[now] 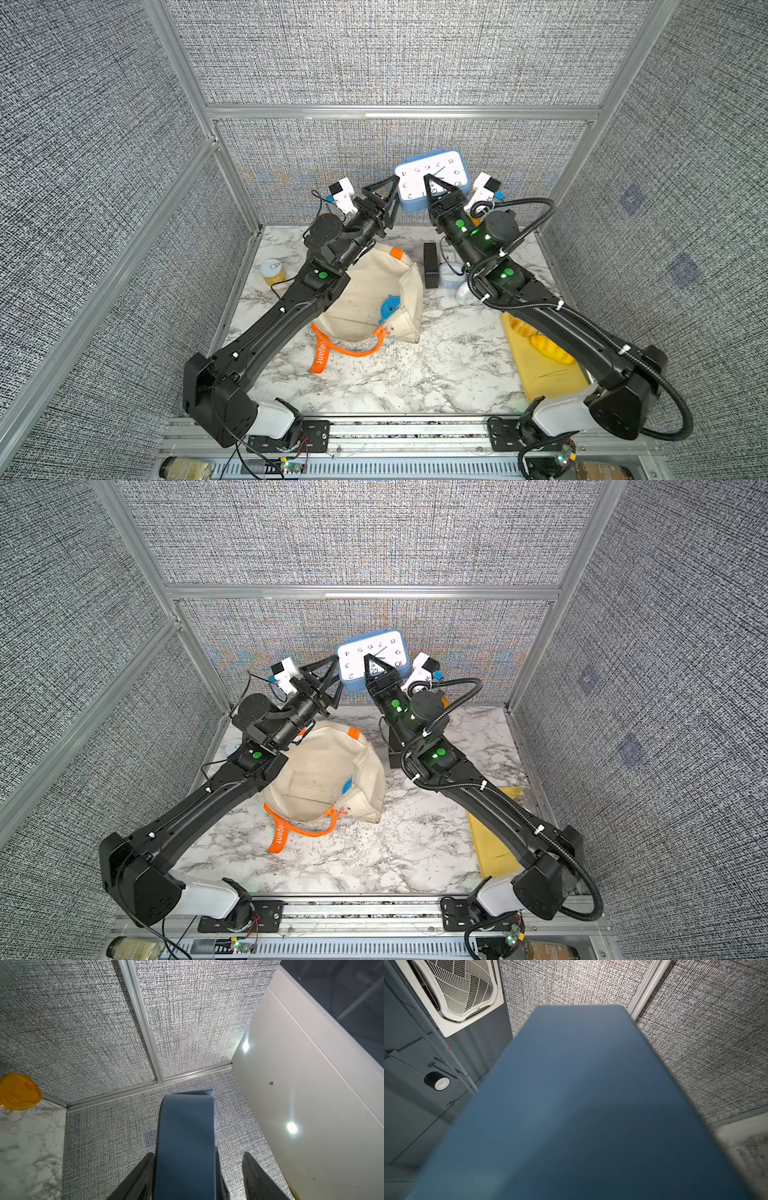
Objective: Take the alarm clock out of the canvas bag
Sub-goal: Pick up the alarm from the canvas bag, then place the alarm at the center of the board.
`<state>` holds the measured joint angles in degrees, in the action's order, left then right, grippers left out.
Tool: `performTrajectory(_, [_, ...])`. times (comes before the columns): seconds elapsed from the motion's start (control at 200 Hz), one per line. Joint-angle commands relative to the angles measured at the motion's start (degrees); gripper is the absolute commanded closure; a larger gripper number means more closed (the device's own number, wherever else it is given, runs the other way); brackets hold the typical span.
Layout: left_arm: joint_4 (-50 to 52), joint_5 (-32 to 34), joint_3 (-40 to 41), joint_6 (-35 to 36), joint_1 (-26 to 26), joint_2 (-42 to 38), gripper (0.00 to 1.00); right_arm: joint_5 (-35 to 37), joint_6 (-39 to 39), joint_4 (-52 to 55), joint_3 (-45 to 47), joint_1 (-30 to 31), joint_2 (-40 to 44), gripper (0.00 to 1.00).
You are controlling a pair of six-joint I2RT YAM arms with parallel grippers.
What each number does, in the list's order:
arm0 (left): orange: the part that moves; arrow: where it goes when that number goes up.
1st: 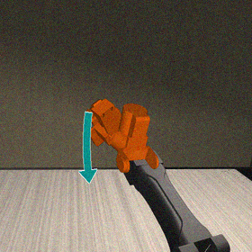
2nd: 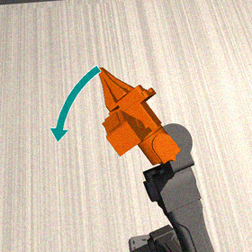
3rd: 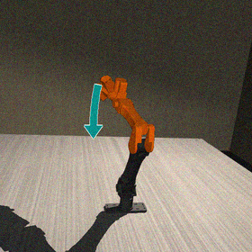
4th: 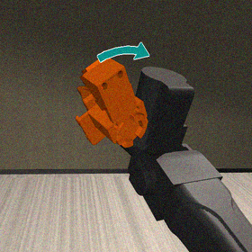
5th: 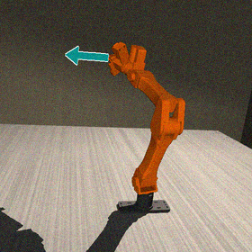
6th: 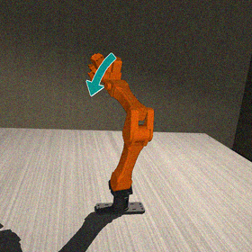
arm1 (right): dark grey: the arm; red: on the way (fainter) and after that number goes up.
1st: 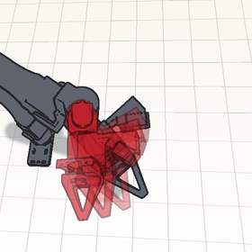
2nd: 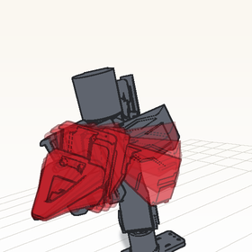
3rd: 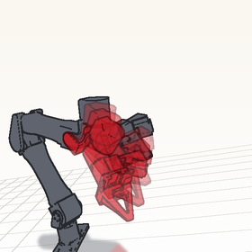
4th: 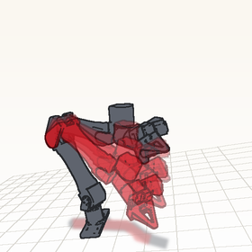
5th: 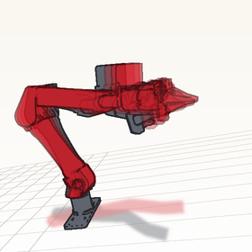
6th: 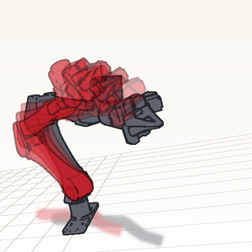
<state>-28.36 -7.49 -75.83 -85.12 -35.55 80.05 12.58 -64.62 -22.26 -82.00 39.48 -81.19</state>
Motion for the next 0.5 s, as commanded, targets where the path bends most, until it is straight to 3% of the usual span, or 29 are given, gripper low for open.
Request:
performTrajectory(0.0, [2.4, 1.1, -0.8, 7.5, 0.1, -2.1, 0.32, 0.8, 4.2, 7.7, -1.3, -1.0, 2.5, 0.74])
performTrajectory(0.125, [14.2, 2.7, -2.9, 18.0, 0.1, -5.6, 0.32, -1.8, 11.7, 22.1, -4.7, -2.2, 6.4, 0.75])
performTrajectory(0.215, [24.2, 4.7, -5.5, 27.3, 0.2, -8.0, 0.32, -4.7, 18.7, 39.3, -10.1, -3.0, 7.9, 0.75])
performTrajectory(0.365, [35.8, 6.5, -8.2, 41.9, 0.2, -11.9, 0.32, -9.5, 34.5, 69.3, -19.6, -3.9, 7.9, 0.75])
performTrajectory(0.495, [43.0, 7.0, -8.9, 50.8, 0.2, -13.9, 0.32, -9.5, 48.0, 89.4, -23.0, -4.1, 7.9, 0.74])
